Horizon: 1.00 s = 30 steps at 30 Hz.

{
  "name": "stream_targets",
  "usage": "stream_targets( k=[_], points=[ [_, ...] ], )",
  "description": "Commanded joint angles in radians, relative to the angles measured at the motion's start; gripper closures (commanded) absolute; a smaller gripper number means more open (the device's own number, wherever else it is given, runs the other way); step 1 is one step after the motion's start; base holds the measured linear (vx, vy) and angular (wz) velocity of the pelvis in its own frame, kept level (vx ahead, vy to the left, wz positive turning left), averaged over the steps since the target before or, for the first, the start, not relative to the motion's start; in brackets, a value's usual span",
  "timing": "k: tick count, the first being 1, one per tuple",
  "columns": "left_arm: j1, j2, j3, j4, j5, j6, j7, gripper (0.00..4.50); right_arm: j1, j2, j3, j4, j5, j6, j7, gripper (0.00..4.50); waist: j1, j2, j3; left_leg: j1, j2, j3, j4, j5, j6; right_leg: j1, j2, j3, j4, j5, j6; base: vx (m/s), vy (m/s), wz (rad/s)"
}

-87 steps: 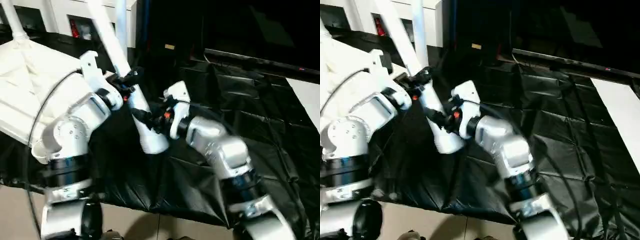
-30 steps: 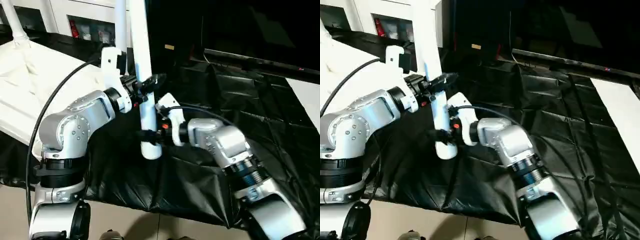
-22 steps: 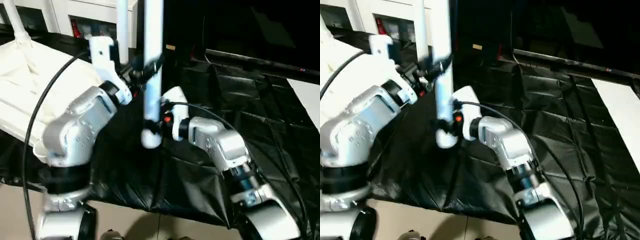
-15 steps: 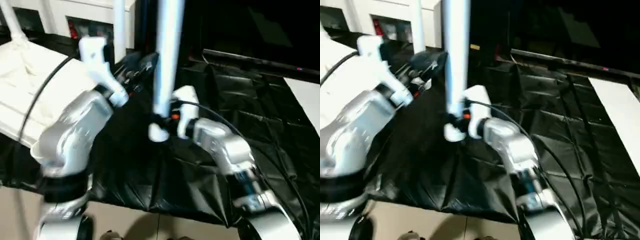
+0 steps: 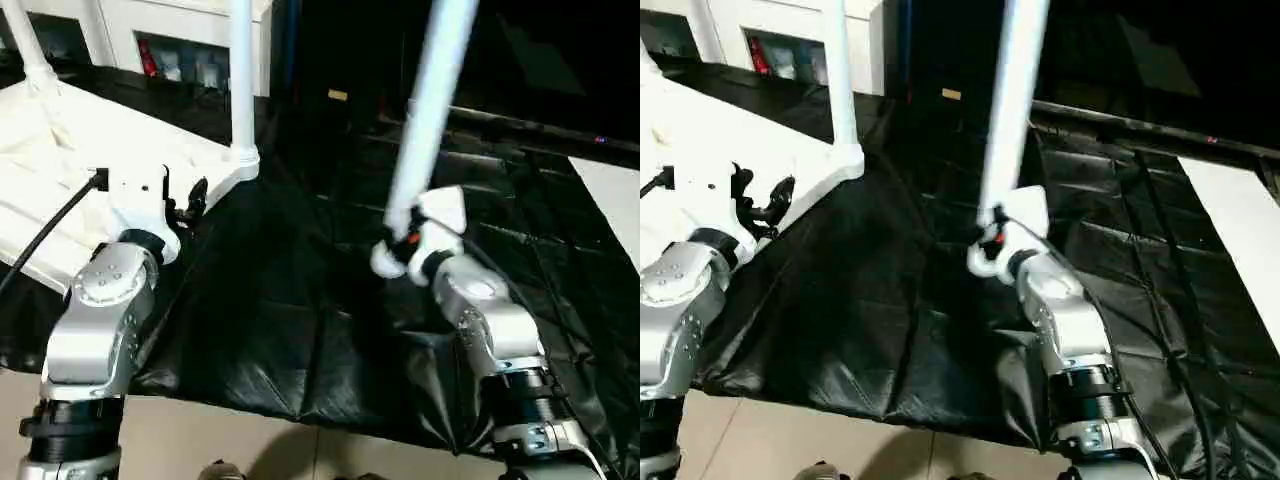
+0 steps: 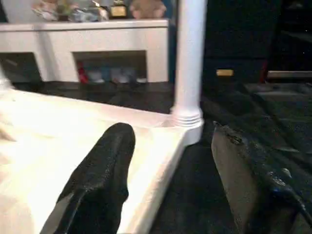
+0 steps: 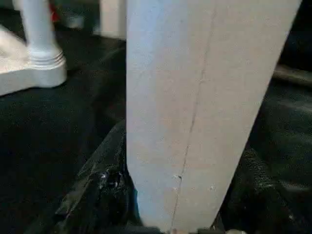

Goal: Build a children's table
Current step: Pick table leg, then move to table

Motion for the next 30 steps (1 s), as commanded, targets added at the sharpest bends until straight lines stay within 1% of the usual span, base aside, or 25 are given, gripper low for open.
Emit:
stream_targets(
  k=[1, 2, 3, 4, 5, 7, 10, 11, 12, 14, 15, 17, 18, 19, 20, 21, 22, 23, 24, 25, 26, 27, 28, 29, 30],
  points=[
    [0.019, -0.002, -0.004, 0.002, 0.02, -0.016, 0.014, 1.57, 0.012, 0.002, -0.023, -0.028, -0.015, -0.039, -0.047, 2.61, -0.002, 0.031, -0.067, 0.015, 0.036, 0.004, -0.074, -0.093, 0.086, 0.048, -0.108, 0.076, -0.095, -0.268, -0.191, -0.006, 0.075, 0.08],
    [0.025, -0.002, -0.007, 0.002, 0.025, -0.023, 0.018, 1.57, 0.017, 0.007, -0.03, -0.025, -0.021, -0.052, -0.07, 2.61, -0.006, 0.031, -0.068, 0.019, 0.033, 0.008, -0.076, -0.098, 0.097, 0.045, -0.104, 0.074, -0.093, -0.251, -0.195, -0.009, 0.082, 0.1],
    [0.03, -0.006, -0.007, 0.002, 0.03, -0.03, 0.023, 1.57, 0.02, 0.015, -0.034, -0.026, -0.013, -0.042, -0.078, 2.61, -0.011, 0.027, -0.067, 0.017, 0.033, 0.009, -0.078, -0.103, 0.116, 0.048, -0.107, 0.074, -0.096, -0.243, -0.197, -0.021, 0.082, 0.07],
    [0.03, -0.007, -0.007, 0.002, 0.031, -0.03, 0.023, 1.57, 0.02, 0.015, -0.034, -0.026, -0.011, -0.042, -0.076, 2.61, -0.011, 0.029, -0.067, 0.017, 0.033, 0.01, -0.078, -0.111, 0.121, 0.049, -0.111, 0.076, -0.099, -0.249, -0.195, -0.021, 0.082, 0.07],
    [0.034, -0.01, -0.003, 0.0, 0.033, -0.033, 0.028, 1.57, 0.022, 0.022, -0.035, -0.032, 0.01, -0.03, -0.058, 2.61, -0.012, 0.023, -0.064, 0.017, 0.036, 0.01, -0.076, -0.151, 0.125, 0.049, -0.126, 0.081, -0.112, -0.3, -0.177, -0.028, 0.084, 0.06],
    [0.035, -0.012, 0.001, -0.001, 0.036, -0.037, 0.031, 1.57, 0.023, 0.024, -0.033, -0.039, 0.02, -0.012, -0.046, 2.61, -0.014, 0.026, -0.063, 0.019, 0.04, 0.009, -0.076, -0.177, 0.116, 0.048, -0.134, 0.087, -0.119, -0.338, -0.157, -0.031, 0.081, 0.06],
    [0.041, -0.013, 0.017, 0.001, 0.034, -0.041, 0.032, 1.57, 0.043, 0.026, -0.02, -0.066, 0.038, 0.032, -0.014, 2.61, -0.021, 0.031, -0.062, 0.021, 0.037, 0.011, -0.09, -0.195, 0.113, 0.046, -0.121, 0.082, -0.12, -0.338, -0.134, -0.032, 0.084, 0.03],
    [0.044, -0.012, 0.02, -0.001, 0.031, -0.04, 0.03, 1.57, 0.05, 0.027, -0.014, -0.073, 0.032, 0.031, -0.016, 2.61, -0.025, 0.036, -0.061, 0.029, 0.036, 0.014, -0.097, -0.215, 0.109, 0.041, -0.113, 0.076, -0.121, -0.334, -0.124, -0.031, 0.085, 0.02],
    [0.047, -0.011, 0.023, -0.004, 0.03, -0.039, 0.029, 1.57, 0.056, 0.028, -0.01, -0.079, 0.027, 0.028, -0.02, 2.61, -0.032, 0.038, -0.061, 0.03, 0.032, 0.016, -0.102, -0.236, 0.104, 0.041, -0.108, 0.07, -0.123, -0.332, -0.114, -0.03, 0.088, 0.0],
    [0.053, -0.01, 0.024, -0.006, 0.03, -0.037, 0.026, 1.57, 0.064, 0.034, -0.01, -0.087, 0.033, 0.023, -0.02, 2.61, -0.034, 0.032, -0.059, 0.026, 0.028, 0.015, -0.099, -0.274, 0.101, 0.043, -0.123, 0.075, -0.134, -0.357, -0.093, -0.031, 0.09, 0.0],
    [0.056, -0.008, 0.024, -0.006, 0.033, -0.038, 0.024, 1.57, 0.067, 0.032, -0.004, -0.092, 0.029, 0.023, -0.023, 2.61, -0.032, 0.033, -0.059, 0.023, 0.03, 0.007, -0.089, -0.293, 0.104, 0.048, -0.149, 0.088, -0.147, -0.394, -0.079, -0.036, 0.095, 0.01],
    [0.059, -0.008, 0.021, -0.008, 0.035, -0.036, 0.022, 1.57, 0.071, 0.029, 0.005, -0.1, 0.021, 0.024, -0.029, 2.61, -0.029, 0.028, -0.058, 0.019, 0.036, -0.005, -0.071, -0.295, 0.118, 0.055, -0.187, 0.104, -0.17, -0.474, -0.058, -0.036, 0.099, 0.01],
    [0.06, -0.007, 0.021, -0.009, 0.035, -0.035, 0.021, 1.57, 0.072, 0.029, 0.005, -0.101, 0.017, 0.024, -0.036, 2.61, -0.028, 0.034, -0.056, 0.022, 0.04, -0.011, -0.067, -0.293, 0.121, 0.052, -0.197, 0.106, -0.178, -0.5, -0.051, -0.035, 0.111, 0.0],
    [0.06, -0.008, 0.02, -0.012, 0.035, -0.032, 0.02, 1.57, 0.073, 0.03, 0.002, -0.104, 0.022, 0.022, -0.034, 2.61, -0.037, 0.044, -0.055, 0.025, 0.041, -0.013, -0.078, -0.307, 0.121, 0.05, -0.182, 0.092, -0.175, -0.488, -0.044, -0.035, 0.111, 0.0],
    [0.06, -0.008, 0.02, -0.012, 0.035, -0.032, 0.02, 1.57, 0.073, 0.03, 0.002, -0.104, 0.022, 0.022, -0.034, 2.61, -0.045, 0.047, -0.054, 0.03, 0.037, -0.007, -0.091, -0.324, 0.118, 0.047, -0.16, 0.076, -0.167, -0.471, -0.038, -0.036, 0.115, 0.0],
    [0.062, -0.007, 0.019, -0.014, 0.036, -0.031, 0.019, 1.57, 0.075, 0.031, -0.001, -0.11, 0.026, 0.025, -0.031, 2.61, -0.068, 0.057, -0.056, 0.048, 0.023, 0.011, -0.123, -0.374, 0.104, 0.032, -0.095, 0.029, -0.134, -0.405, -0.021, -0.04, 0.13, 0.0],
    [0.063, -0.007, 0.018, -0.015, 0.036, -0.031, 0.019, 1.57, 0.079, 0.03, 0.0, -0.117, 0.026, 0.029, -0.028, 2.61, -0.101, 0.062, -0.055, 0.05, 0.011, 0.034, -0.161, -0.428, 0.08, 0.011, -0.024, -0.03, -0.075, -0.301, -0.013, -0.04, 0.13, 0.0],
    [0.063, -0.007, 0.018, -0.015, 0.036, -0.031, 0.019, 1.57, 0.079, 0.03, 0.0, -0.117, 0.026, 0.029, -0.028, 2.61, -0.11, 0.066, -0.05, 0.042, 0.009, 0.045, -0.18, -0.451, 0.064, 0.005, -0.005, -0.054, -0.035, -0.255, -0.013, -0.047, 0.124, 0.06],
    [0.065, -0.007, 0.019, -0.016, 0.037, -0.031, 0.016, 1.57, 0.083, 0.034, 0.0, -0.126, 0.03, 0.039, -0.025, 2.61, -0.116, 0.065, -0.048, 0.018, 0.017, 0.057, -0.204, -0.514, 0.036, 0.02, 0.003, -0.084, 0.031, -0.18, -0.016, -0.04, 0.061, 0.07],
    [0.066, -0.005, 0.02, -0.015, 0.036, -0.031, 0.013, 1.57, 0.086, 0.038, 0.004, -0.13, 0.029, 0.046, -0.024, 2.61, -0.112, 0.053, -0.048, 0.029, 0.029, 0.055, -0.205, -0.514, 0.008, 0.021, -0.039, -0.069, 0.013, -0.165, -0.022, -0.04, 0.061, 0.07],
    [0.066, -0.003, 0.022, -0.014, 0.036, -0.03, 0.011, 1.57, 0.088, 0.041, 0.008, -0.133, 0.029, 0.05, -0.022, 2.61, -0.108, 0.031, -0.049, 0.022, 0.024, 0.064, -0.187, -0.51, -0.014, 0.019, -0.081, -0.036, -0.035, -0.225, -0.025, 0.0, 0.0, 0.0],
    [0.067, -0.003, 0.023, -0.015, 0.038, -0.029, 0.009, 1.57, 0.091, 0.043, 0.011, -0.137, 0.028, 0.053, -0.021, 2.61, -0.034, 0.004, -0.052, 0.037, 0.019, 0.016, 0.048, -0.426, 0.017, -0.004, -0.322, 0.146, -0.211, -0.58, -0.025, 0.028, 0.056, -0.04],
    [0.067, -0.004, 0.023, -0.017, 0.039, -0.027, 0.009, 1.57, 0.092, 0.043, 0.012, -0.14, 0.027, 0.054, -0.021, 2.61, -0.067, 0.004, -0.071, -0.091, -0.008, -0.128, 0.176, -0.223, 0.019, 0.102, -0.384, 0.197, -0.186, -0.685, -0.077, 0.028, 0.056, -0.04],
    [0.066, -0.005, 0.024, -0.019, 0.04, -0.024, 0.009, 1.57, 0.094, 0.043, 0.014, -0.144, 0.027, 0.058, -0.022, 2.61, -0.065, 0.013, -0.057, -0.088, 0.004, -0.155, 0.169, -0.151, -0.042, 0.092, -0.357, 0.121, -0.186, -0.721, -0.103, 0.05, 0.15, -0.38],
    [0.066, -0.006, 0.023, -0.02, 0.041, -0.024, 0.009, 1.57, 0.095, 0.042, 0.014, -0.144, 0.028, 0.058, -0.021, 2.61, -0.063, 0.014, -0.052, -0.076, 0.014, -0.151, 0.128, -0.161, -0.04, 0.085, -0.314, 0.101, -0.176, -0.679, -0.143, 0.003, 0.195, -0.28]
  ],
)
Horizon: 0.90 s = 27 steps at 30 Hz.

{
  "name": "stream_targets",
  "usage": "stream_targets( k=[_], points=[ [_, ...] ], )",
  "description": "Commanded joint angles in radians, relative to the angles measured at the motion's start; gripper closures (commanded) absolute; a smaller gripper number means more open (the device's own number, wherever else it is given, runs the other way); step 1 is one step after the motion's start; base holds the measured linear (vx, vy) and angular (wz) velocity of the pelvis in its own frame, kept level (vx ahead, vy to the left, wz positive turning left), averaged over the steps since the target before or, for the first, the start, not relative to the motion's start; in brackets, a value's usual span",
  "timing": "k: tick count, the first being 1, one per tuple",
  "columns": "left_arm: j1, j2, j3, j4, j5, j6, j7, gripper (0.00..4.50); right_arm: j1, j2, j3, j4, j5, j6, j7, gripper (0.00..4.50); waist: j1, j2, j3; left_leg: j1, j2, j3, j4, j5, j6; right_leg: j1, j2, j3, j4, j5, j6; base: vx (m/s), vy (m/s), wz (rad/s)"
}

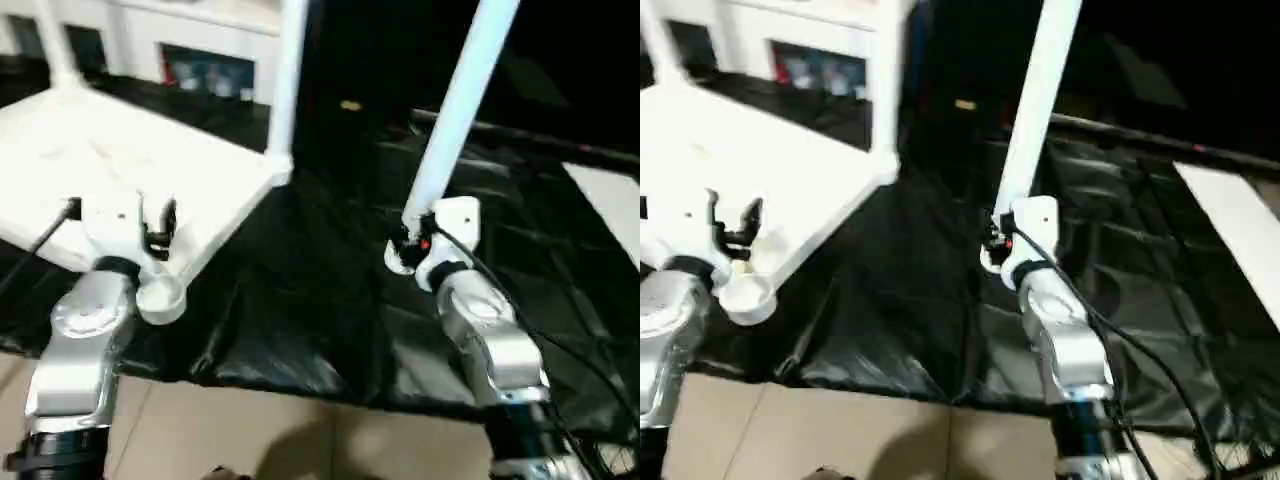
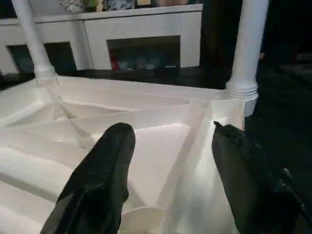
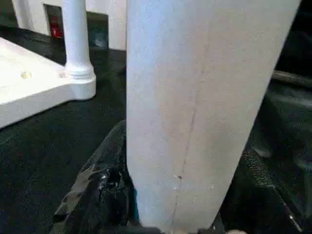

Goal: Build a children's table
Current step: Move to table

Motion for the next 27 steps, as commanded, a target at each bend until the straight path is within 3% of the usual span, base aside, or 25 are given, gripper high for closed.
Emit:
stream_targets(
  k=[1, 2, 3, 4, 5, 6, 8, 9, 10, 12, 13, 14, 15, 16, 17, 18, 19, 20, 21, 22, 23, 24, 25, 26, 27],
  points=[
    [-0.01, 0.004, 0.001, -0.009, 0.004, 0.009, -0.005, 1.57, -0.009, 0.002, 0.002, -0.017, 0.008, 0.01, -0.002, 2.61, 0.01, 0.014, -0.055, 0.001, 0.066, -0.01, -0.162, -0.043, 0.001, 0.057, -0.099, 0.067, -0.134, -0.559, -0.278, 0.003, 0.195, -0.28],
    [-0.01, 0.004, 0.001, -0.009, 0.004, 0.009, -0.005, 1.57, -0.009, 0.002, 0.002, -0.017, 0.008, 0.011, -0.002, 2.61, -0.012, 0.013, -0.051, 0.002, 0.045, 0.013, -0.223, -0.029, 0.069, 0.027, 0.012, 0.025, -0.087, -0.507, -0.243, -0.029, 0.168, 0.14],
    [-0.01, 0.005, -0.002, -0.01, 0.005, 0.009, -0.005, 1.57, -0.012, -0.001, 0.005, -0.016, 0.009, 0.009, 0.0, 2.61, -0.058, 0.048, -0.088, 0.109, 0.053, 0.006, -0.235, 0.125, 0.216, -0.036, 0.095, -0.016, 0.015, -0.278, -0.207, -0.001, 0.193, 0.12],
    [-0.01, 0.005, -0.002, -0.01, 0.005, 0.009, -0.005, 1.57, -0.013, -0.001, 0.006, -0.016, 0.008, 0.008, 0.0, 2.61, -0.076, 0.057, -0.08, 0.111, 0.048, -0.003, -0.238, 0.226, 0.302, -0.064, 0.12, -0.024, 0.072, -0.198, -0.17, -0.001, 0.193, 0.12],
    [-0.01, 0.004, -0.003, -0.01, 0.006, 0.009, -0.005, 1.57, -0.015, -0.004, 0.008, -0.015, 0.007, 0.009, 0.002, 2.61, -0.071, 0.053, -0.075, 0.113, 0.073, -0.011, -0.237, 0.42, 0.468, -0.093, 0.112, -0.029, 0.107, -0.15, -0.099, 0.001, 0.194, 0.05],
    [-0.009, 0.004, -0.002, -0.009, 0.006, 0.008, -0.005, 1.57, -0.015, -0.005, 0.01, -0.015, 0.007, 0.011, 0.002, 2.61, -0.064, 0.029, -0.072, 0.097, 0.094, 0.01, -0.234, 0.476, 0.532, -0.096, 0.09, -0.015, 0.09, -0.13, -0.063, -0.031, 0.129, 0.01],
    [-0.008, 0.005, -0.002, -0.007, 0.007, 0.006, -0.007, 1.57, -0.015, -0.004, 0.01, -0.015, 0.007, 0.011, 0.002, 2.61, -0.029, -0.053, -0.093, 0.022, 0.04, 0.06, -0.167, 0.179, 0.34, 0.007, -0.061, 0.104, -0.044, -0.097, -0.012, -0.046, 0.141, 0.01],
    [-0.008, 0.006, -0.002, -0.005, 0.009, 0.004, -0.008, 1.57, -0.015, -0.004, 0.01, -0.018, 0.007, 0.013, 0.002, 2.61, 0.021, -0.05, -0.08, -0.025, 0.057, 0.011, -0.039, -0.114, 0.122, 0.035, -0.237, 0.251, -0.144, -0.322, -0.112, -0.066, 0.197, -0.13],
    [-0.01, 0.005, -0.003, -0.004, 0.011, 0.004, -0.008, 1.57, -0.014, -0.003, 0.01, -0.02, 0.006, 0.016, 0.003, 2.61, 0.015, -0.026, -0.078, -0.058, 0.05, -0.036, -0.007, -0.098, -0.025, 0.079, -0.223, 0.198, -0.131, -0.427, -0.224, -0.066, 0.197, -0.13],
    [-0.012, 0.005, -0.003, -0.003, 0.012, 0.004, -0.008, 1.57, -0.014, -0.003, 0.009, -0.021, 0.006, 0.017, 0.004, 2.61, 0.017, -0.015, -0.06, -0.04, 0.067, -0.041, -0.04, -0.081, -0.063, 0.063, -0.182, 0.165, -0.141, -0.423, -0.319, -0.068, 0.24, -0.19],
    [-0.012, 0.003, -0.003, -0.004, 0.012, 0.005, -0.008, 1.57, -0.015, -0.002, 0.008, -0.022, 0.005, 0.018, 0.005, 2.61, 0.0, 0.019, -0.057, 0.009, 0.067, -0.014, -0.2, -0.031, 0.012, 0.035, -0.024, 0.078, -0.099, -0.399, -0.311, -0.078, 0.266, -0.07],
    [-0.012, 0.002, -0.003, -0.004, 0.013, 0.005, -0.008, 1.57, -0.015, -0.002, 0.008, -0.023, 0.004, 0.02, 0.006, 2.61, -0.021, 0.048, -0.06, 0.047, 0.069, -0.009, -0.246, -0.051, 0.064, -0.007, 0.068, 0.031, -0.035, -0.369, -0.259, -0.072, 0.269, 0.21],
    [-0.011, 0.001, -0.005, -0.006, 0.012, 0.006, -0.007, 1.57, -0.017, -0.002, 0.009, -0.023, 0.004, 0.023, 0.007, 2.61, -0.07, 0.049, -0.062, 0.079, 0.085, 0.001, -0.285, -0.09, 0.172, -0.05, 0.117, -0.02, 0.081, -0.265, -0.18, -0.062, 0.255, 0.2],
    [-0.009, 0.001, -0.005, -0.007, 0.012, 0.006, -0.007, 1.57, -0.017, -0.003, 0.011, -0.024, 0.003, 0.025, 0.007, 2.61, -0.065, 0.059, -0.059, 0.087, 0.087, -0.002, -0.294, -0.097, 0.24, -0.059, 0.115, -0.04, 0.12, -0.201, -0.136, -0.062, 0.255, 0.2],
    [-0.009, 0.001, -0.005, -0.007, 0.012, 0.006, -0.007, 1.57, -0.017, -0.003, 0.011, -0.024, 0.003, 0.025, 0.007, 2.61, -0.065, 0.059, -0.059, 0.087, 0.087, -0.002, -0.294, -0.097, 0.24, -0.059, 0.115, -0.04, 0.12, -0.201, -0.136, -0.076, 0.248, 0.03],
    [-0.008, 0.0, -0.005, -0.008, 0.013, 0.006, -0.008, 1.57, -0.018, -0.004, 0.012, -0.024, 0.004, 0.026, 0.008, 2.61, -0.063, 0.036, -0.05, 0.093, 0.094, 0.009, -0.304, -0.086, 0.302, -0.054, 0.099, -0.045, 0.106, -0.164, -0.102, -0.071, 0.193, 0.0],
    [-0.005, -0.001, -0.005, -0.009, 0.014, 0.006, -0.008, 1.57, -0.019, -0.005, 0.013, -0.024, 0.005, 0.027, 0.008, 2.61, -0.057, 0.002, -0.06, 0.105, 0.088, 0.024, -0.301, -0.089, 0.278, -0.04, 0.061, -0.017, 0.053, -0.139, -0.092, -0.071, 0.193, 0.0],
    [-0.003, -0.002, -0.005, -0.009, 0.014, 0.005, -0.008, 1.57, -0.02, -0.006, 0.014, -0.023, 0.006, 0.028, 0.009, 2.61, -0.046, -0.028, -0.071, 0.084, 0.08, 0.04, -0.281, -0.109, 0.228, -0.013, 0.004, 0.03, 0.001, -0.133, -0.078, -0.065, 0.157, -0.02],
    [-0.003, -0.002, -0.005, -0.009, 0.014, 0.005, -0.008, 1.57, -0.02, -0.006, 0.014, -0.023, 0.007, 0.028, 0.01, 2.61, 0.033, -0.061, -0.09, -0.003, 0.031, 0.046, -0.085, -0.144, 0.116, 0.062, -0.196, 0.209, -0.114, -0.206, -0.059, -0.062, 0.183, -0.11],
    [-0.002, -0.003, -0.006, -0.009, 0.014, 0.005, -0.007, 1.57, -0.022, -0.007, 0.015, -0.022, 0.007, 0.029, 0.011, 2.61, 0.016, -0.038, -0.081, -0.07, 0.046, -0.026, -0.012, -0.098, 0.027, 0.096, -0.247, 0.212, -0.116, -0.228, -0.118, -0.062, 0.183, -0.11],
    [-0.002, -0.003, -0.005, -0.008, 0.014, 0.004, -0.007, 1.57, -0.022, -0.006, 0.015, -0.022, 0.007, 0.029, 0.011, 2.61, 0.022, -0.025, -0.073, -0.065, 0.05, -0.037, -0.004, -0.087, -0.033, 0.086, -0.234, 0.19, -0.125, -0.261, -0.176, -0.061, 0.208, -0.22],
    [0.0, -0.002, -0.014, -0.02, 0.013, -0.01, -0.019, 1.57, -0.024, -0.006, 0.015, -0.02, 0.007, 0.031, 0.015, 2.61, 0.019, -0.022, -0.059, -0.039, 0.067, -0.042, -0.035, -0.082, -0.089, 0.073, -0.182, 0.148, -0.129, -0.295, -0.307, -0.073, 0.236, -0.17],
    [0.0, -0.001, -0.016, -0.022, 0.01, -0.009, -0.026, 1.57, -0.024, -0.005, 0.015, -0.02, 0.007, 0.032, 0.015, 2.61, 0.012, 0.003, -0.062, -0.008, 0.081, -0.027, -0.163, -0.013, -0.075, 0.062, -0.056, 0.08, -0.092, -0.294, -0.353, -0.073, 0.236, -0.17],
    [0.0, 0.002, -0.02, -0.025, 0.003, -0.008, -0.04, 1.57, -0.025, -0.004, 0.014, -0.019, 0.007, 0.033, 0.016, 2.61, -0.002, 0.015, -0.065, 0.016, 0.073, -0.008, -0.218, 0.042, -0.057, 0.045, 0.025, 0.044, -0.061, -0.273, -0.32, -0.088, 0.274, 0.08],
    [0.001, 0.005, -0.024, -0.029, -0.004, -0.002, -0.054, 1.57, -0.026, -0.003, 0.015, -0.018, 0.007, 0.035, 0.016, 2.61, -0.047, 0.048, -0.08, 0.088, 0.119, -0.032, -0.247, 0.072, -0.029, -0.037, 0.118, 0.015, 0.056, -0.148, -0.218, -0.082, 0.281, 0.16]
  ],
)
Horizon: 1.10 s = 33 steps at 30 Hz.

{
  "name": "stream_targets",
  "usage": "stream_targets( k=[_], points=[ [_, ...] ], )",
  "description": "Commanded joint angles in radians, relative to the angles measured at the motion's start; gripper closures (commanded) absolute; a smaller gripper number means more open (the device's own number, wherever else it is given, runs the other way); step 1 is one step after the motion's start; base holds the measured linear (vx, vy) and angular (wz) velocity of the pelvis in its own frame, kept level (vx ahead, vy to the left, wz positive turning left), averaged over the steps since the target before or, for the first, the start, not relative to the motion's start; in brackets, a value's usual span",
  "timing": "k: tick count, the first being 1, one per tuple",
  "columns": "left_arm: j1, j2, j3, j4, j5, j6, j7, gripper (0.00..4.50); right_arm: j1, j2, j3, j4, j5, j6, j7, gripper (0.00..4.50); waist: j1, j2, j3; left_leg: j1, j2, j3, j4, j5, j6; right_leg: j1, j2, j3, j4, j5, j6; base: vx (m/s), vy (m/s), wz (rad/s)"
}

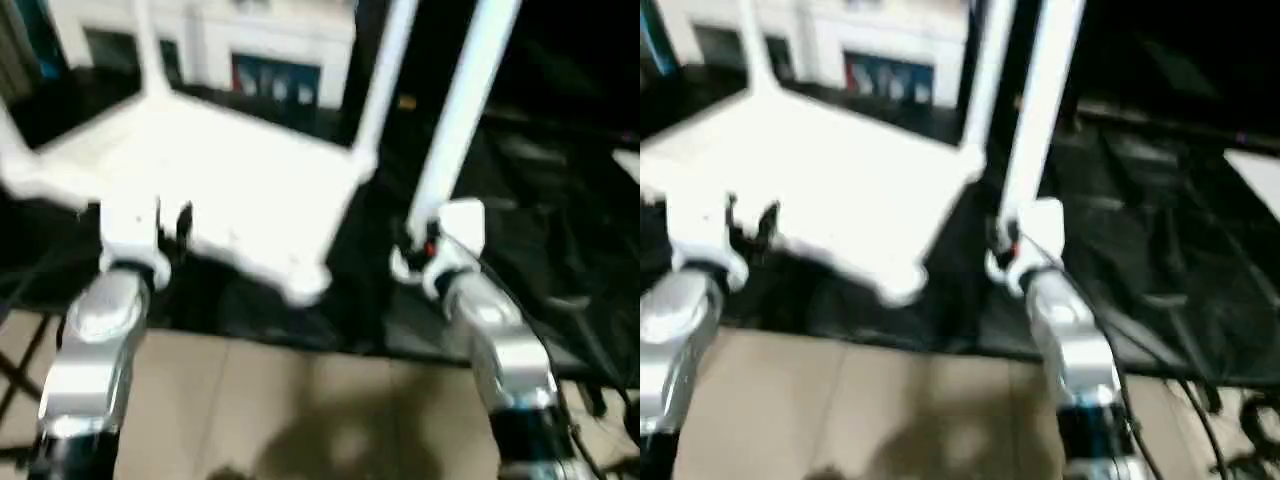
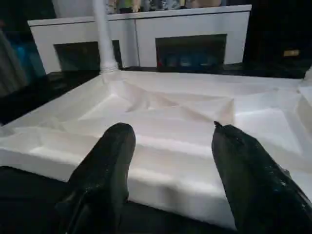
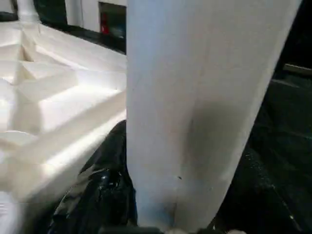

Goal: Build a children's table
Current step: Move to table

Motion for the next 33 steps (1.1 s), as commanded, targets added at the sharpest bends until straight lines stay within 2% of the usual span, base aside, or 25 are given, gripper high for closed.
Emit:
stream_targets(
  k=[1, 2, 3, 4, 5, 7, 8, 9, 10, 11, 12, 15, 18, 21, 23, 24, 25, 26, 27, 28, 29, 30, 31, 32, 33],
  points=[
    [-0.001, -0.003, -0.016, -0.021, -0.004, 0.015, -0.018, 1.57, -0.023, -0.009, 0.001, -0.019, 0.007, 0.008, 0.007, 2.61, -0.02, 0.076, -0.06, 0.051, 0.12, -0.012, -0.177, -0.045, -0.179, -0.006, 0.038, 0.0, 0.014, -0.031, -0.059, -0.082, 0.281, 0.16],
    [-0.001, -0.003, -0.016, -0.021, -0.004, 0.015, -0.018, 1.57, -0.023, -0.009, 0.001, -0.019, 0.007, 0.008, 0.007, 2.61, -0.02, 0.076, -0.06, 0.051, 0.12, -0.012, -0.177, -0.045, -0.179, -0.006, 0.038, 0.0, 0.014, -0.031, -0.059, -0.077, 0.243, -0.03],
    [0.002, -0.008, -0.012, -0.019, 0.004, 0.006, -0.006, 1.57, -0.026, -0.011, 0.003, -0.017, 0.008, 0.01, 0.006, 2.61, -0.013, 0.079, -0.061, 0.068, 0.213, -0.013, -0.231, -0.164, -0.332, -0.023, 0.035, -0.013, 0.04, -0.018, -0.002, -0.088, 0.136, -0.13],
    [0.003, -0.012, -0.009, -0.018, 0.007, -0.003, -0.001, 1.57, -0.026, -0.012, 0.004, -0.017, 0.009, 0.01, 0.005, 2.61, 0.006, 0.066, -0.069, 0.081, 0.273, 0.002, -0.245, -0.082, -0.258, -0.046, 0.022, -0.022, 0.063, -0.039, 0.015, -0.088, 0.136, -0.13],
    [0.007, -0.017, -0.004, -0.02, 0.008, -0.013, 0.007, 1.57, -0.028, -0.012, 0.003, -0.016, 0.012, 0.009, 0.006, 2.61, 0.011, 0.061, -0.075, 0.087, 0.289, 0.013, -0.243, -0.019, -0.217, -0.052, 0.015, -0.027, 0.074, -0.04, 0.01, -0.092, 0.034, -0.1],
    [0.007, -0.028, 0.009, -0.022, 0.004, 0.018, 0.029, 1.57, -0.03, -0.013, 0.003, -0.013, 0.013, 0.008, 0.008, 2.61, 0.009, 0.039, -0.077, 0.08, 0.218, 0.021, -0.23, -0.022, 0.02, -0.026, -0.002, -0.013, 0.044, -0.065, -0.008, -0.094, -0.007, 0.02],
    [0.006, -0.028, 0.01, -0.022, 0.003, 0.019, 0.031, 1.57, -0.032, -0.013, 0.002, -0.011, 0.012, 0.008, 0.009, 2.61, 0.009, 0.039, -0.077, 0.08, 0.218, 0.021, -0.23, -0.022, 0.02, -0.026, -0.002, -0.013, 0.044, -0.065, -0.008, -0.085, -0.041, 0.03],
    [0.006, -0.028, 0.009, -0.023, -0.009, 0.022, 0.017, 1.57, -0.034, -0.012, 0.002, -0.008, 0.012, 0.007, 0.011, 2.61, 0.022, 0.007, -0.078, 0.032, 0.103, 0.078, -0.172, -0.054, 0.089, 0.023, -0.043, 0.034, -0.053, 0.024, -0.063, -0.101, -0.094, -0.11],
    [0.007, -0.028, 0.005, -0.027, -0.014, 0.029, 0.01, 1.57, -0.034, -0.012, 0.003, -0.008, 0.013, 0.008, 0.014, 2.61, 0.053, -0.019, -0.073, -0.021, 0.037, 0.109, -0.123, -0.082, 0.057, 0.059, -0.096, 0.066, -0.112, -0.069, -0.038, -0.101, -0.094, -0.11],
    [0.007, -0.028, 0.005, -0.027, -0.014, 0.029, 0.01, 1.57, -0.034, -0.012, 0.003, -0.008, 0.013, 0.008, 0.014, 2.61, 0.072, -0.02, -0.066, -0.018, 0.048, 0.097, -0.117, -0.074, 0.037, 0.06, -0.127, 0.081, -0.13, -0.199, 0.017, -0.108, -0.106, -0.16],
    [0.008, -0.027, 0.001, -0.029, -0.014, 0.028, 0.001, 1.57, -0.034, -0.012, 0.004, -0.008, 0.012, 0.008, 0.018, 2.61, 0.081, -0.023, -0.063, -0.019, 0.067, 0.084, -0.134, -0.058, 0.003, 0.062, -0.117, 0.08, -0.129, -0.37, 0.081, -0.087, -0.072, -0.17],
    [0.019, -0.02, -0.015, -0.03, -0.012, -0.008, -0.035, 1.57, -0.036, -0.015, 0.025, -0.012, 0.011, 0.011, 0.038, 2.61, 0.066, -0.006, -0.053, 0.002, 0.08, 0.078, -0.181, -0.181, -0.074, 0.038, -0.05, 0.041, -0.122, -0.442, 0.061, -0.07, -0.041, -0.17],
    [0.023, -0.026, -0.01, -0.037, -0.019, -0.012, -0.039, 1.57, -0.038, -0.019, 0.029, -0.01, 0.013, 0.012, 0.041, 2.61, 0.053, 0.003, -0.04, 0.053, 0.089, 0.062, -0.193, -0.474, -0.105, 0.036, -0.048, 0.023, -0.143, -0.613, 0.036, -0.017, -0.004, -0.05],
    [0.025, -0.023, -0.013, -0.042, -0.014, -0.01, -0.037, 1.57, -0.045, -0.021, 0.029, -0.002, 0.015, 0.012, 0.046, 2.61, 0.035, 0.021, -0.02, 0.119, 0.098, 0.049, -0.198, -0.719, -0.093, 0.068, -0.025, -0.044, -0.181, -0.714, 0.008, 0.015, 0.02, -0.07],
    [0.03, -0.022, -0.009, -0.048, -0.014, -0.007, -0.038, 1.57, -0.049, -0.02, 0.031, 0.003, 0.017, 0.01, 0.05, 2.61, 0.029, 0.027, -0.021, 0.092, 0.128, 0.042, -0.266, -0.8, -0.092, 0.135, -0.006, -0.048, -0.088, -0.498, -0.017, 0.046, 0.053, -0.23],
    [0.031, -0.021, -0.007, -0.048, -0.014, -0.007, -0.038, 1.57, -0.05, -0.019, 0.031, 0.006, 0.016, 0.009, 0.051, 2.61, 0.032, 0.034, -0.011, 0.095, 0.127, 0.055, -0.294, -0.842, -0.099, 0.133, -0.002, -0.043, -0.062, -0.424, -0.034, 0.0, 0.0, 0.0],
    [0.032, -0.02, -0.006, -0.048, -0.013, -0.007, -0.038, 1.57, -0.05, -0.018, 0.032, 0.008, 0.016, 0.008, 0.051, 2.61, 0.029, 0.027, -0.012, 0.106, 0.12, 0.06, -0.286, -0.837, -0.103, 0.124, -0.009, -0.035, -0.08, -0.441, -0.041, 0.0, 0.0, 0.0],
    [0.033, -0.018, -0.005, -0.048, -0.013, -0.006, -0.039, 1.57, -0.05, -0.017, 0.032, 0.01, 0.015, 0.006, 0.053, 2.61, 0.03, 0.013, -0.007, 0.139, 0.088, 0.083, -0.229, -0.777, -0.106, 0.088, -0.041, -0.019, -0.163, -0.627, -0.058, 0.082, -0.018, -0.07],
    [0.033, -0.017, -0.005, -0.047, -0.013, -0.005, -0.04, 1.57, -0.051, -0.016, 0.032, 0.011, 0.014, 0.006, 0.053, 2.61, 0.045, -0.003, -0.022, 0.104, 0.062, 0.094, -0.17, -0.524, -0.06, 0.137, -0.099, 0.022, -0.21, -0.792, -0.033, 0.133, -0.014, -0.14],
    [0.033, -0.016, -0.004, -0.046, -0.013, -0.006, -0.041, 1.57, -0.051, -0.015, 0.032, 0.014, 0.014, 0.004, 0.054, 2.61, 0.07, -0.006, -0.028, 0.04, 0.06, 0.091, -0.152, -0.259, 0.0, 0.193, -0.126, 0.058, -0.219, -0.821, -0.002, 0.133, -0.014, -0.14],
    [0.032, -0.014, -0.003, -0.043, -0.011, -0.009, -0.044, 1.57, -0.051, -0.014, 0.032, 0.016, 0.013, 0.003, 0.055, 2.61, 0.084, 0.003, -0.03, 0.046, 0.067, 0.09, -0.151, -0.201, 0.007, 0.192, -0.13, 0.051, -0.227, -0.806, -0.005, 0.144, 0.006, -0.18],
    [0.032, -0.012, 0.0, -0.039, -0.01, -0.013, -0.05, 1.57, -0.052, -0.014, 0.033, 0.019, 0.013, 0.0, 0.055, 2.61, 0.086, 0.006, -0.043, 0.034, 0.063, 0.092, -0.173, -0.123, 0.009, 0.205, -0.081, 0.027, -0.201, -0.652, -0.014, 0.145, 0.017, -0.05],
    [0.032, -0.011, -0.001, -0.037, -0.009, -0.015, -0.052, 1.57, -0.052, -0.015, 0.033, 0.021, 0.014, -0.001, 0.055, 2.61, 0.077, 0.013, -0.054, 0.08, 0.072, 0.089, -0.204, -0.115, 0.003, 0.176, -0.026, 0.002, -0.163, -0.426, -0.039, 0.145, 0.017, -0.05],
    [0.032, -0.01, -0.003, -0.035, -0.008, -0.016, -0.056, 1.57, -0.052, -0.015, 0.033, 0.023, 0.014, -0.004, 0.054, 2.61, 0.067, 0.024, -0.059, 0.116, 0.085, 0.075, -0.215, -0.12, 0.01, 0.155, -0.007, -0.01, -0.132, -0.309, -0.058, 0.204, 0.01, 0.08],
    [0.032, -0.008, -0.005, -0.033, -0.007, -0.017, -0.058, 1.57, -0.052, -0.015, 0.033, 0.025, 0.014, -0.006, 0.053, 2.61, 0.029, 0.027, -0.072, 0.207, 0.128, 0.012, -0.219, -0.067, 0.082, 0.081, 0.014, -0.034, -0.059, -0.109, -0.079, 0.249, -0.01, 0.12]
  ],
)
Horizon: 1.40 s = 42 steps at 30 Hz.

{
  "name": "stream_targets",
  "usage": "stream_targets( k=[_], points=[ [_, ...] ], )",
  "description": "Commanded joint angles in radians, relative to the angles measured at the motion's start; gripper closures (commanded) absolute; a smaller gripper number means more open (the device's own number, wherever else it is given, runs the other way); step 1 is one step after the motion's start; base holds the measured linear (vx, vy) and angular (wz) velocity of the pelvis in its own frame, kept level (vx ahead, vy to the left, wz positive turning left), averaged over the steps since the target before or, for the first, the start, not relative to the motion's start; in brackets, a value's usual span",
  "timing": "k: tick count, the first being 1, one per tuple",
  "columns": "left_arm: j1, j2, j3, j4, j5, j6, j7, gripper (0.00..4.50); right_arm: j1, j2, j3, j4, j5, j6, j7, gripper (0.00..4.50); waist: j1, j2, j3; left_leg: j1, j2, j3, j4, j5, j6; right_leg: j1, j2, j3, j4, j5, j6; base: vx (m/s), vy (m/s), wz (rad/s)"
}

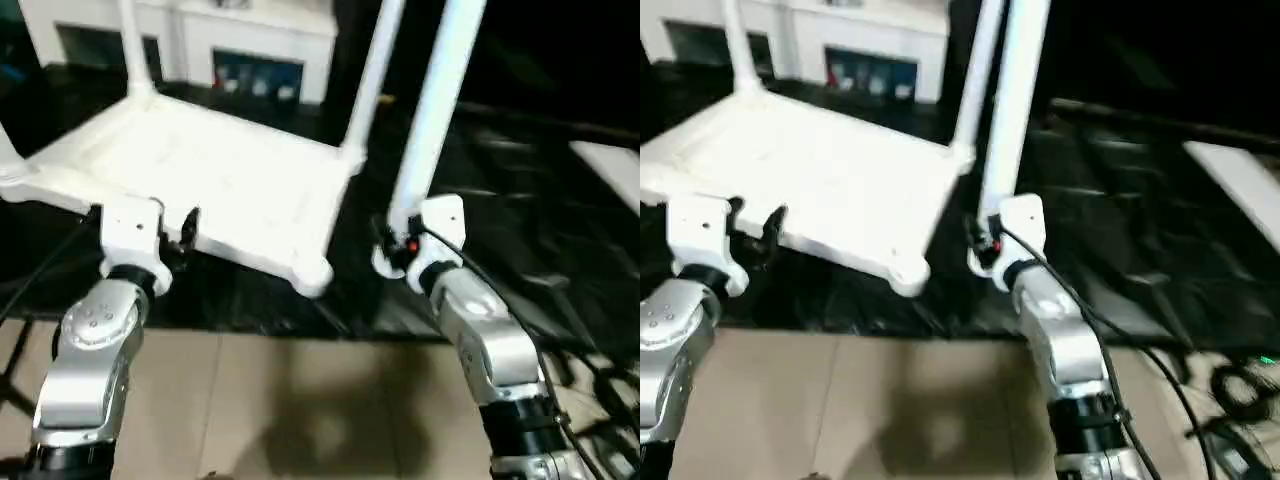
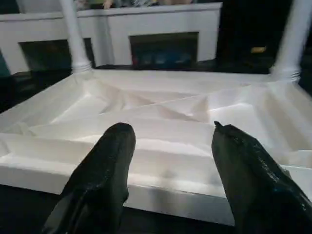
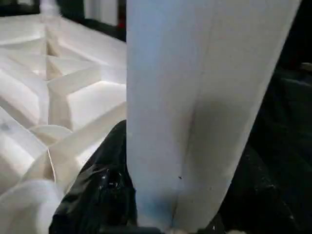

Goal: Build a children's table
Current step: Move to table

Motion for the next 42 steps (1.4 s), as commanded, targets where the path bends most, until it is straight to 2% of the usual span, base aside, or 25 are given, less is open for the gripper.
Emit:
stream_targets(
  k=[1, 2, 3, 4, 5, 6, 7, 9, 10, 11, 12, 13, 15, 16, 17, 18, 19, 20, 21, 22, 23, 24, 26, 31, 42],
  points=[
    [-0.005, -0.005, -0.011, 0.0, -0.004, -0.009, -0.014, 1.57, -0.011, -0.007, -0.011, 0.007, 0.007, -0.012, 0.001, 2.61, -0.055, 0.049, -0.085, 0.193, 0.134, -0.146, -0.085, 0.016, 0.233, -0.141, -0.042, 0.025, 0.076, -0.035, -0.053, 0.249, -0.01, 0.12],
    [-0.005, -0.005, -0.011, 0.0, -0.004, -0.009, -0.014, 1.57, -0.011, -0.007, -0.011, 0.007, 0.007, -0.012, 0.001, 2.61, -0.072, 0.038, -0.09, 0.198, 0.149, -0.167, -0.076, 0.126, 0.335, -0.167, -0.058, 0.038, 0.1, -0.039, -0.012, 0.245, -0.075, -0.07],
    [-0.006, -0.003, -0.014, 0.004, -0.004, -0.008, -0.019, 1.57, -0.01, -0.006, -0.011, 0.01, 0.005, -0.014, 0.0, 2.61, -0.059, 0.043, -0.078, 0.162, 0.098, -0.15, -0.058, 0.217, 0.435, -0.175, -0.081, 0.067, 0.086, -0.007, 0.003, 0.196, -0.107, -0.22],
    [-0.009, -0.001, -0.02, 0.009, -0.004, -0.009, -0.027, 1.57, -0.008, -0.004, -0.012, 0.014, 0.004, -0.019, -0.002, 2.61, -0.052, 0.02, -0.078, 0.112, 0.031, -0.098, -0.038, 0.198, 0.392, -0.127, -0.093, 0.088, 0.028, 0.064, -0.021, 0.196, -0.107, -0.22],
    [-0.01, -0.001, -0.024, 0.01, -0.004, -0.009, -0.031, 1.57, -0.007, -0.003, -0.014, 0.016, 0.004, -0.021, -0.003, 2.61, -0.006, -0.024, -0.091, -0.032, -0.108, -0.014, 0.043, 0.068, 0.302, 0.049, -0.122, 0.182, -0.025, 0.082, -0.098, 0.17, -0.036, 0.11],
    [-0.012, 0.0, -0.025, 0.013, -0.005, -0.01, -0.034, 1.57, -0.007, -0.002, -0.014, 0.018, 0.002, -0.023, -0.005, 2.61, 0.028, -0.025, -0.071, -0.097, -0.079, -0.046, 0.136, -0.102, 0.186, 0.098, -0.217, 0.279, -0.08, 0.131, -0.289, 0.191, 0.014, 0.3],
    [-0.013, 0.0, -0.026, 0.014, -0.006, -0.009, -0.035, 1.57, -0.007, -0.002, -0.014, 0.02, 0.002, -0.025, -0.005, 2.61, 0.037, -0.025, -0.081, -0.144, -0.054, -0.067, 0.164, -0.078, 0.08, 0.133, -0.196, 0.264, -0.053, 0.312, -0.413, 0.191, 0.014, 0.3],
    [-0.017, 0.0, -0.026, 0.021, -0.007, -0.012, -0.038, 1.57, -0.01, 0.0, -0.012, 0.027, 0.0, -0.029, -0.006, 2.61, 0.037, 0.003, -0.08, -0.168, -0.026, -0.079, 0.103, 0.05, 0.031, 0.13, -0.146, 0.19, -0.036, 0.474, -0.413, 0.16, 0.0, 0.08],
    [-0.018, -0.001, -0.028, 0.022, -0.006, -0.013, -0.038, 1.57, -0.011, -0.001, -0.012, 0.029, 0.0, -0.03, -0.005, 2.61, 0.035, 0.028, -0.076, -0.144, -0.013, -0.078, 0.044, 0.102, 0.044, 0.104, -0.112, 0.147, -0.035, 0.43, -0.368, 0.125, -0.009, 0.06],
    [-0.017, -0.003, -0.031, 0.023, -0.005, -0.014, -0.04, 1.57, -0.014, -0.001, -0.014, 0.035, 0.0, -0.032, -0.003, 2.61, 0.007, 0.088, -0.083, -0.061, 0.006, -0.081, -0.04, 0.238, 0.093, 0.071, -0.022, 0.043, -0.005, 0.223, -0.212, 0.0, 0.0, 0.0],
    [-0.016, -0.004, -0.034, 0.023, -0.004, -0.014, -0.043, 1.57, -0.016, -0.002, -0.015, 0.039, 0.0, -0.034, -0.002, 2.61, -0.039, 0.12, -0.092, 0.067, 0.078, -0.204, -0.052, 0.204, 0.274, -0.096, 0.041, -0.003, 0.156, -0.08, -0.071, 0.116, 0.004, -0.09],
    [-0.015, -0.004, -0.034, 0.024, -0.004, -0.015, -0.046, 1.57, -0.017, -0.001, -0.014, 0.043, -0.001, -0.036, -0.003, 2.61, -0.03, 0.093, -0.102, 0.094, 0.108, -0.214, -0.02, 0.201, 0.377, -0.137, 0.0, 0.023, 0.176, -0.151, 0.009, 0.116, 0.004, -0.09],
    [-0.009, 0.002, -0.045, 0.024, 0.001, -0.019, -0.062, 1.57, -0.018, -0.002, -0.016, 0.049, 0.005, -0.041, 0.002, 2.61, -0.022, 0.08, -0.087, 0.054, 0.086, -0.155, -0.033, 0.214, 0.405, -0.165, -0.004, 0.027, 0.197, -0.042, 0.077, 0.15, -0.01, 0.05],
    [-0.005, 0.003, -0.048, 0.021, -0.007, -0.02, -0.078, 1.57, -0.016, -0.005, -0.016, 0.048, 0.009, -0.041, 0.007, 2.61, -0.024, 0.067, -0.089, 0.054, 0.086, -0.148, -0.038, 0.214, 0.422, -0.173, -0.009, 0.034, 0.187, -0.006, 0.081, 0.118, -0.007, 0.03],
    [0.0, 0.01, -0.056, 0.015, -0.028, -0.014, -0.113, 1.57, -0.015, -0.008, -0.018, 0.047, 0.018, -0.041, 0.02, 2.61, -0.021, 0.044, -0.072, 0.024, 0.076, -0.11, -0.058, 0.174, 0.43, -0.172, -0.027, 0.058, 0.145, 0.086, 0.047, 0.085, -0.044, -0.04],
    [0.003, 0.014, -0.062, 0.011, -0.043, -0.01, -0.139, 1.57, -0.014, -0.009, -0.019, 0.047, 0.024, -0.041, 0.029, 2.61, -0.019, 0.024, -0.065, -0.001, 0.045, -0.077, -0.049, 0.131, 0.399, -0.151, -0.043, 0.082, 0.081, 0.157, 0.009, 0.072, -0.103, 0.03],
    [0.007, 0.027, -0.074, 0.009, -0.047, -0.013, -0.163, 1.57, -0.014, -0.008, -0.023, 0.048, 0.032, -0.041, 0.042, 2.61, 0.043, 0.0, -0.062, -0.082, -0.065, -0.051, 0.069, -0.049, 0.207, -0.034, -0.207, 0.237, -0.059, 0.059, -0.005, 0.072, -0.103, 0.03],
    [0.017, 0.059, -0.095, 0.013, -0.067, -0.031, -0.235, 1.57, -0.014, -0.008, -0.037, 0.042, 0.068, -0.029, 0.084, 2.61, 0.051, -0.015, -0.066, -0.074, -0.04, -0.067, 0.068, -0.039, 0.137, -0.036, -0.224, 0.243, -0.069, 0.021, -0.048, 0.063, -0.101, 0.08],
    [0.023, 0.083, -0.108, 0.02, -0.077, -0.054, -0.291, 1.57, -0.013, -0.018, -0.034, 0.036, 0.087, -0.019, 0.124, 2.61, 0.033, -0.007, -0.078, -0.089, -0.02, -0.074, -0.005, 0.191, 0.022, -0.017, -0.121, 0.167, 0.016, 0.279, -0.108, 0.054, -0.063, 0.0],
    [0.024, 0.089, -0.11, 0.022, -0.081, -0.058, -0.305, 1.57, -0.012, -0.02, -0.033, 0.035, 0.091, -0.017, 0.134, 2.61, 0.033, -0.007, -0.078, -0.089, -0.02, -0.074, -0.005, 0.191, 0.022, -0.017, -0.121, 0.167, 0.016, 0.279, -0.108, 0.054, -0.063, 0.0],
    [0.027, 0.107, -0.119, 0.029, -0.087, -0.07, -0.343, 1.57, -0.009, -0.03, -0.027, 0.029, 0.098, -0.012, 0.159, 2.61, 0.016, 0.002, -0.079, -0.063, -0.025, -0.057, -0.007, 0.304, 0.023, -0.05, -0.063, 0.138, 0.033, 0.499, -0.109, 0.0, 0.0, 0.0],
    [0.029, 0.12, -0.122, 0.038, -0.088, -0.081, -0.371, 1.57, -0.006, -0.036, -0.02, 0.027, 0.102, -0.012, 0.175, 2.61, 0.008, 0.007, -0.076, -0.054, -0.024, -0.055, -0.01, 0.308, 0.023, -0.059, -0.053, 0.13, 0.031, 0.504, -0.122, 0.0, 0.0, 0.0],
    [0.03, 0.137, -0.124, 0.054, -0.08, -0.098, -0.396, 1.57, 0.0, -0.045, -0.013, 0.021, 0.112, -0.007, 0.197, 2.61, -0.005, 0.037, -0.067, -0.057, 0.003, -0.062, -0.039, 0.088, -0.026, -0.046, -0.068, 0.121, 0.01, 0.223, -0.173, 0.0, 0.0, 0.0],
    [0.004, 0.147, -0.104, 0.091, -0.102, -0.149, -0.443, 1.57, 0.027, -0.074, -0.023, 0.014, 0.142, -0.006, 0.243, 2.61, 0.003, 0.051, -0.044, -0.034, 0.02, -0.045, -0.061, -0.244, -0.052, -0.07, -0.079, 0.128, -0.04, -0.224, -0.162, -0.024, -0.004, 0.03],
    [-0.098, 0.395, -0.226, 0.297, -0.124, -0.305, -0.986, 2.25, 0.022, -0.165, 0.02, -0.012, 0.186, 0.001, 0.456, 2.61, 0.006, 0.059, -0.052, -0.044, 0.023, -0.033, -0.06, -0.104, -0.034, -0.067, -0.077, 0.128, -0.019, -0.061, -0.167, 0.0, 0.0, 0.0]
  ],
)
